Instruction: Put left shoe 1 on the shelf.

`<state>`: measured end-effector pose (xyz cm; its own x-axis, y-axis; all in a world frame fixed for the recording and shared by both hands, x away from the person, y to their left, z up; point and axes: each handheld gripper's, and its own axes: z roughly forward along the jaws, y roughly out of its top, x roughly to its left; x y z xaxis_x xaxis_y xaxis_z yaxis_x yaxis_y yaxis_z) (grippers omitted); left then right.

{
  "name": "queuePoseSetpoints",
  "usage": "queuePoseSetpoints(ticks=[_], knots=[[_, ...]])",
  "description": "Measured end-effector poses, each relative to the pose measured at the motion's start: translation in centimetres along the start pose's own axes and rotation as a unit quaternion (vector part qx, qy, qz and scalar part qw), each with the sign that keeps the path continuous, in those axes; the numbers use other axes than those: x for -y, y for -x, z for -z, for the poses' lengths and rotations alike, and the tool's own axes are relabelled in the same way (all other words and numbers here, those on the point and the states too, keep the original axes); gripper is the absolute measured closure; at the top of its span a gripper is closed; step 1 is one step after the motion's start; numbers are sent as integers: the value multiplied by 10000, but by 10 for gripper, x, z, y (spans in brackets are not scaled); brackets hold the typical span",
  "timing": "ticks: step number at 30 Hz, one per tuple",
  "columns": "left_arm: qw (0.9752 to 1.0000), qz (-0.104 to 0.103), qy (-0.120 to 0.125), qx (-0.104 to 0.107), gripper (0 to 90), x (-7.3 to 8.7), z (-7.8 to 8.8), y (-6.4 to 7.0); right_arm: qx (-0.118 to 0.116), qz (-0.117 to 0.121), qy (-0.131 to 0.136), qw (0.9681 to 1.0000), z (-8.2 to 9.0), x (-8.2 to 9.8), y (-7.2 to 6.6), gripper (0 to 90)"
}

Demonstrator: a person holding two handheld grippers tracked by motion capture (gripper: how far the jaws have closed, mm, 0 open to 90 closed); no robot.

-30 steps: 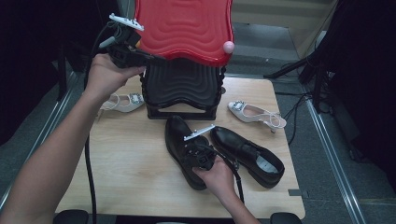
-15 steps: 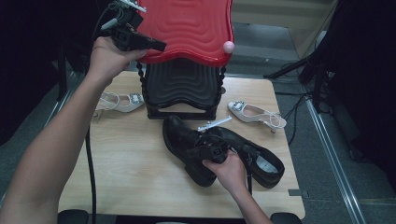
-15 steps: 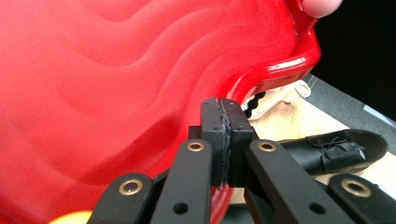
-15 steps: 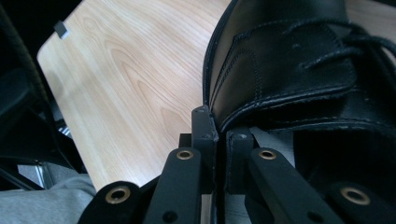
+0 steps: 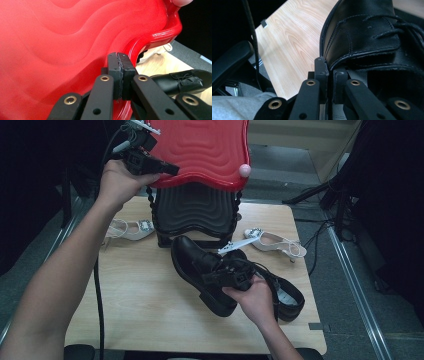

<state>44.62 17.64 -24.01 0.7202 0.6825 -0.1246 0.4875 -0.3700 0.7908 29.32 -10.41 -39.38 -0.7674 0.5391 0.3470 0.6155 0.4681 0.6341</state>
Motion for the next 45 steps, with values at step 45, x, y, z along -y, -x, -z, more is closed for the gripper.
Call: queuePoseSetpoints(ticks=[45], knots=[[9999,39,-64,-107,900,1,-1,2,1666,677,1398,9737,-81,-125,37,868]])
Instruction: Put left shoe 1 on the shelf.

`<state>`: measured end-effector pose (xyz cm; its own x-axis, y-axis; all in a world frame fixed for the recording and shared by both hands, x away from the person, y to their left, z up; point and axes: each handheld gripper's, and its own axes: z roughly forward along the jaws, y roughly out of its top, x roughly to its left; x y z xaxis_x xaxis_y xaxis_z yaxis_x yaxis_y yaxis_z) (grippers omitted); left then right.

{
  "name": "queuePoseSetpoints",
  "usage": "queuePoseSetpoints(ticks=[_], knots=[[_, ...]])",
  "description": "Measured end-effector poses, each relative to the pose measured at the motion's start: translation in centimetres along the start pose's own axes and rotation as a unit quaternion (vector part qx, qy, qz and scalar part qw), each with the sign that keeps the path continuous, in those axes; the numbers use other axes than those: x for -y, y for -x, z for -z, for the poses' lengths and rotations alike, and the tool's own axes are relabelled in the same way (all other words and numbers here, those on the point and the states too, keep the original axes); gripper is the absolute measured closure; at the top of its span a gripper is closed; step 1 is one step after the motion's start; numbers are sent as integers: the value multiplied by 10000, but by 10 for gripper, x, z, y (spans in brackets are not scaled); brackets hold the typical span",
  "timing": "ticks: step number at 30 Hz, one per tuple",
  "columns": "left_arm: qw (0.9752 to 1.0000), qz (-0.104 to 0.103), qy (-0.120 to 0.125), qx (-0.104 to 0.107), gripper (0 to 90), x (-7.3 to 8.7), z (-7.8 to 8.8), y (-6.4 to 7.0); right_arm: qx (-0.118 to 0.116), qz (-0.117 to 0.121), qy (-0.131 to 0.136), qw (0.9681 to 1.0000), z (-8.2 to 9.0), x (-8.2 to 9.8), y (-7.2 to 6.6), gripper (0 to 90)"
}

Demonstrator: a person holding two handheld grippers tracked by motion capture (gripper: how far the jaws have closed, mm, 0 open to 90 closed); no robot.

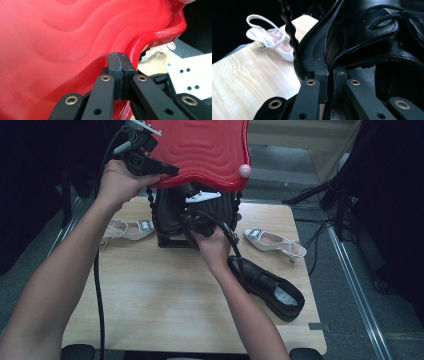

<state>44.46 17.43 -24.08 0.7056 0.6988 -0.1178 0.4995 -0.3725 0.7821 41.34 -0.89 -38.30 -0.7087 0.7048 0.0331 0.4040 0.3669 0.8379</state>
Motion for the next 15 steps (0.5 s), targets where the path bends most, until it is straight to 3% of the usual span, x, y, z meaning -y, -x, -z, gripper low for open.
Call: queuePoseSetpoints(ticks=[4,11,15], knots=[[10000,-12,16,-12,900,0,0,0,-84,-105,-26,9999,-13,-2,-2,841],[10000,-53,-2,-78,900,0,-1,1,-1,-202,-145,9997,-20,-3,-9,689],[10000,-44,0,-81,900,0,-1,1,-305,-481,73,9983,-14,-2,-4,593]])
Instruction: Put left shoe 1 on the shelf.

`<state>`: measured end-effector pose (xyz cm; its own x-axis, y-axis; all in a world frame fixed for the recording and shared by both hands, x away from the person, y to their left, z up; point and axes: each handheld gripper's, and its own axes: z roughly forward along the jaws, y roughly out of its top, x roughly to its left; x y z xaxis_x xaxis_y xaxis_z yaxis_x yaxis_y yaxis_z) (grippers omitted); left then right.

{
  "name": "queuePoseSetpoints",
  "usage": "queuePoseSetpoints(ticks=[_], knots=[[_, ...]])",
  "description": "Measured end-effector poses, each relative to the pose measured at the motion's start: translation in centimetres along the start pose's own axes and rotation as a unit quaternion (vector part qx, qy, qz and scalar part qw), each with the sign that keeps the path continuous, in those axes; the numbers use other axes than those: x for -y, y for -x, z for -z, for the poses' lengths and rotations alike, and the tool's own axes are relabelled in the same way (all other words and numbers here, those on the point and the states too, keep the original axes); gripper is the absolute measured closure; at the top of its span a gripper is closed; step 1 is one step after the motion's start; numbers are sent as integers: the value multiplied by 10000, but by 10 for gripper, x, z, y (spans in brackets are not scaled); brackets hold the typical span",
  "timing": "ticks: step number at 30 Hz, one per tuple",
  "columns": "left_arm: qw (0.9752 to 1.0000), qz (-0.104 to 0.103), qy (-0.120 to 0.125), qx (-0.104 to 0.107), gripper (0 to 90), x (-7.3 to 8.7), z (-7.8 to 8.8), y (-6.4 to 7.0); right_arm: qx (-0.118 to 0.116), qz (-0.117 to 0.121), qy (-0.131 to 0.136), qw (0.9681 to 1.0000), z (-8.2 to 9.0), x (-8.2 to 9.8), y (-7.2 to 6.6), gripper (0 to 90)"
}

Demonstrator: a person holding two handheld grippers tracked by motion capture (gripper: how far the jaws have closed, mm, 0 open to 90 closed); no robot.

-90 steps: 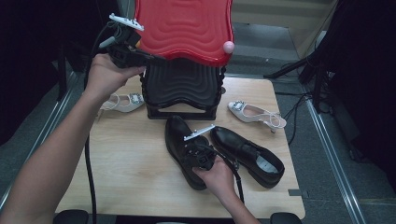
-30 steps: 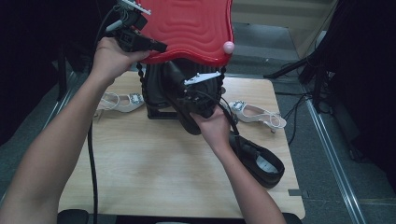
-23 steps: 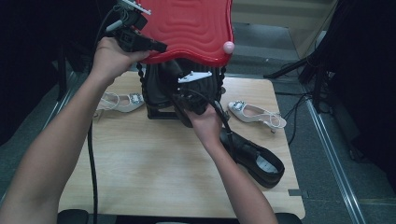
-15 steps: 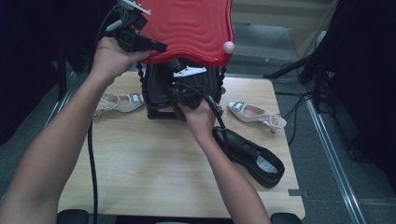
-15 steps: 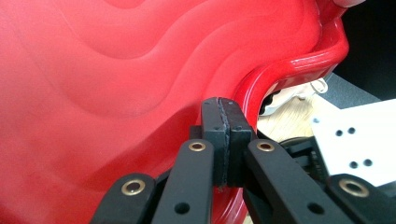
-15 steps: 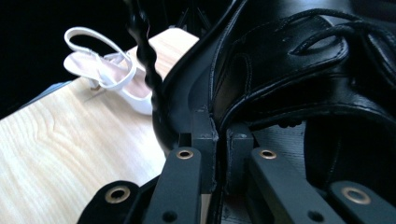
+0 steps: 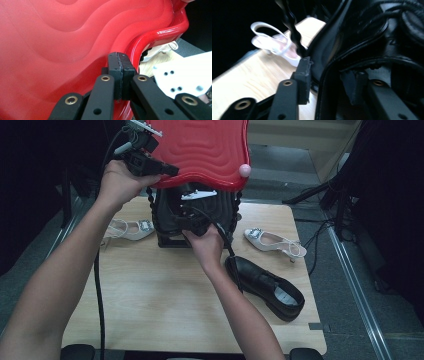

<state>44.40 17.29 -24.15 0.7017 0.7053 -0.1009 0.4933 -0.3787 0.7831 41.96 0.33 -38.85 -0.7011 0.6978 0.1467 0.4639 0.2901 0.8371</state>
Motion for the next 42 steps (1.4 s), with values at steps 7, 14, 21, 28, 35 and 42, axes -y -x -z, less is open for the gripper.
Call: queuePoseSetpoints(ticks=[7,14,21,28,35,42], knots=[[10000,-10,3,2,900,0,0,0,62,171,-10,9998,17,0,-3,648],[10000,-8,5,-4,900,0,0,0,-272,188,-27,9994,52,10,-2,891],[10000,-15,29,-10,900,0,0,0,-602,203,-78,9979,74,28,-7,900],[10000,-42,36,-11,900,1,0,0,-572,412,-255,9972,78,57,-3,900],[10000,-44,37,-19,900,1,0,0,-379,486,-461,9970,72,77,6,900],[10000,-10,58,-28,900,1,0,0,-347,401,-511,9973,60,72,15,900]])
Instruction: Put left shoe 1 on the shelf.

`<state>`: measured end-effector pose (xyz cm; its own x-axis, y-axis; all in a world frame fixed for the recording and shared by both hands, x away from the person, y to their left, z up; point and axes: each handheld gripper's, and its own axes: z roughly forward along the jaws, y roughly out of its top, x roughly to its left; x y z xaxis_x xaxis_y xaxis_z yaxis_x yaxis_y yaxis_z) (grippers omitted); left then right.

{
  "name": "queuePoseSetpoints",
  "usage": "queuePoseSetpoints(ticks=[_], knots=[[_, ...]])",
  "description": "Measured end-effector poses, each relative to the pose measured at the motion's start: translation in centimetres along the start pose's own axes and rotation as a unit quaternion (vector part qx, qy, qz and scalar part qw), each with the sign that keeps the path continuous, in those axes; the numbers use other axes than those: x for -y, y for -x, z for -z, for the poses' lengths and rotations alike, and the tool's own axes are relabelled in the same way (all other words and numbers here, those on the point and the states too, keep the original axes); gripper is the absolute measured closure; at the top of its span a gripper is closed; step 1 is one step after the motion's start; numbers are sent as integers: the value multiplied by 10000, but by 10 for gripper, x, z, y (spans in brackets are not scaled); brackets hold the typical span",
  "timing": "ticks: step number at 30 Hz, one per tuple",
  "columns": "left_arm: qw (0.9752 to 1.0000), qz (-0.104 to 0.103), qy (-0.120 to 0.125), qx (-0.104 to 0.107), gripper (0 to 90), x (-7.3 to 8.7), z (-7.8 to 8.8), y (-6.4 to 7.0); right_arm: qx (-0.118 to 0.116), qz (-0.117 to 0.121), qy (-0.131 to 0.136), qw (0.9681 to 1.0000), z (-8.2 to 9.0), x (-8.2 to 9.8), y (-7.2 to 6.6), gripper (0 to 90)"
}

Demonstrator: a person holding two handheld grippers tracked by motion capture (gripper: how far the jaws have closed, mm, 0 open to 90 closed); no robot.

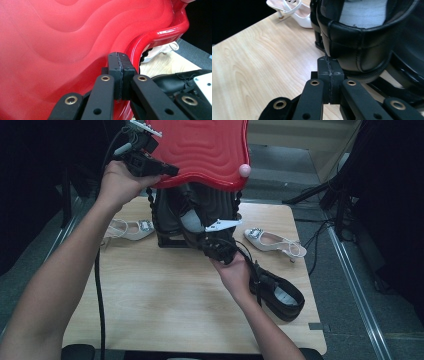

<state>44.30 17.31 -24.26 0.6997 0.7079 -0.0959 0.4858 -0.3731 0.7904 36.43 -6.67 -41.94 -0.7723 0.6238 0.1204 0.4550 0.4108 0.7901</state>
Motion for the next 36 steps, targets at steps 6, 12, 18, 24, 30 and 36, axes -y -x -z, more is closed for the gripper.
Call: queuePoseSetpoints(ticks=[6,12,18,24,30,36], knots=[[10000,54,-25,10,900,0,0,0,36,31,38,10000,-5,-12,-5,900],[10000,54,-23,13,900,0,0,0,38,-40,46,10000,-17,-25,-4,900],[10000,50,-6,1,900,0,0,1,97,-44,79,9999,-32,-41,-4,900],[10000,45,9,-7,900,0,0,1,112,-87,161,9998,-45,-52,-7,900],[10000,35,18,-8,900,1,0,1,65,-87,287,9995,-58,-59,-10,900],[10000,49,68,-16,900,2,0,1,14,-208,220,9995,-75,-68,-11,900]])
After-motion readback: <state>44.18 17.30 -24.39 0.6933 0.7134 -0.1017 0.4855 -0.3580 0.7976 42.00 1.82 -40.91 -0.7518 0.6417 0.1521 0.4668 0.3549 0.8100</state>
